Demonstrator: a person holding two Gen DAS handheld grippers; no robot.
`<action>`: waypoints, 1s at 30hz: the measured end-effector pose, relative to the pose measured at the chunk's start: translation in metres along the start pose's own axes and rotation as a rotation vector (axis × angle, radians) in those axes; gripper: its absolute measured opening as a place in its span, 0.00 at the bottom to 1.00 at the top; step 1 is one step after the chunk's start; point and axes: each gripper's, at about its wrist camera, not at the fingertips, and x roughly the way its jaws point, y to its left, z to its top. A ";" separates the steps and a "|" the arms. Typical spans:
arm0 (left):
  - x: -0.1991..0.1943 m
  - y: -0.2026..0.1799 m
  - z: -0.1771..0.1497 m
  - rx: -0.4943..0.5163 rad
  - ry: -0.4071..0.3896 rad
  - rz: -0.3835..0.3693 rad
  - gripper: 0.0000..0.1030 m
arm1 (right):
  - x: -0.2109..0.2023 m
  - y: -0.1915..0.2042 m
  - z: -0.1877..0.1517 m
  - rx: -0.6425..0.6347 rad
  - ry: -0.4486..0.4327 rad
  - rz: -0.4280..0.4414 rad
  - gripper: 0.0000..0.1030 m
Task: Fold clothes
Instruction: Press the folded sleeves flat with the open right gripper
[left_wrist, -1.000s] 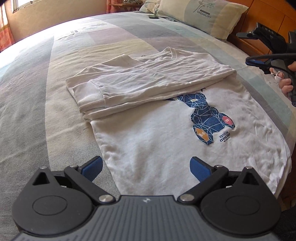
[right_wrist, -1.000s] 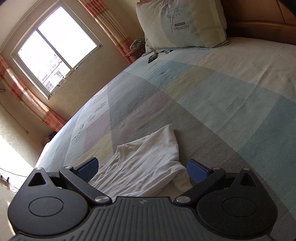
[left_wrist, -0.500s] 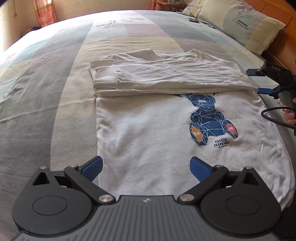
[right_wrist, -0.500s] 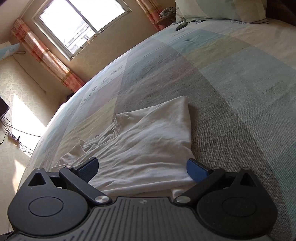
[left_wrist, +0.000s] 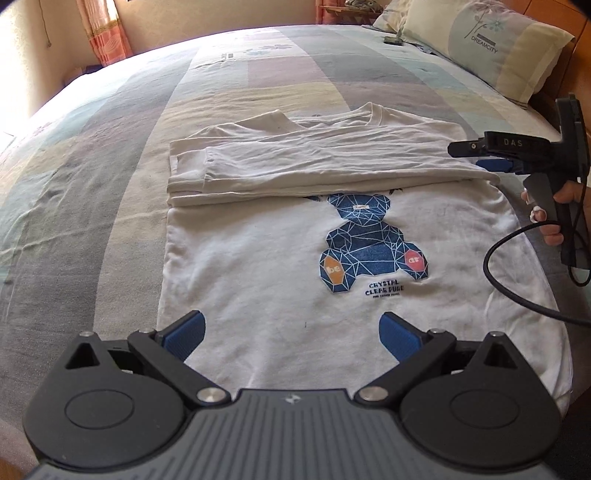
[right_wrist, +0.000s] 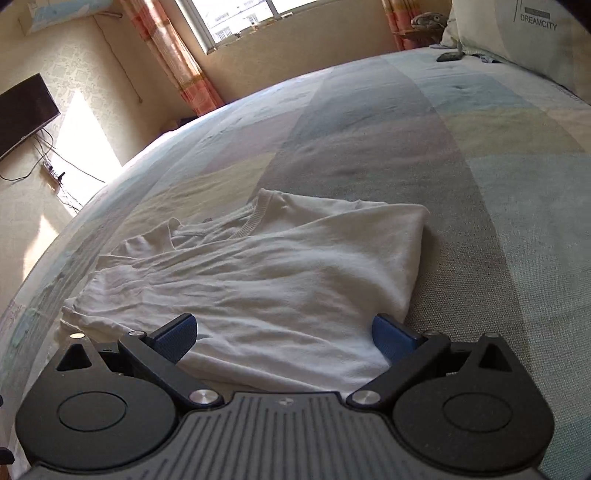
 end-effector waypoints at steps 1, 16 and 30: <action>-0.002 0.001 -0.003 -0.014 0.005 0.007 0.97 | -0.004 -0.003 -0.003 0.007 -0.002 0.007 1.00; -0.037 0.031 -0.023 -0.135 0.023 0.118 0.97 | -0.008 0.006 0.029 -0.066 -0.041 0.076 1.00; -0.005 0.017 -0.064 -0.154 0.087 -0.029 0.99 | -0.033 0.117 -0.109 -0.607 0.240 0.108 1.00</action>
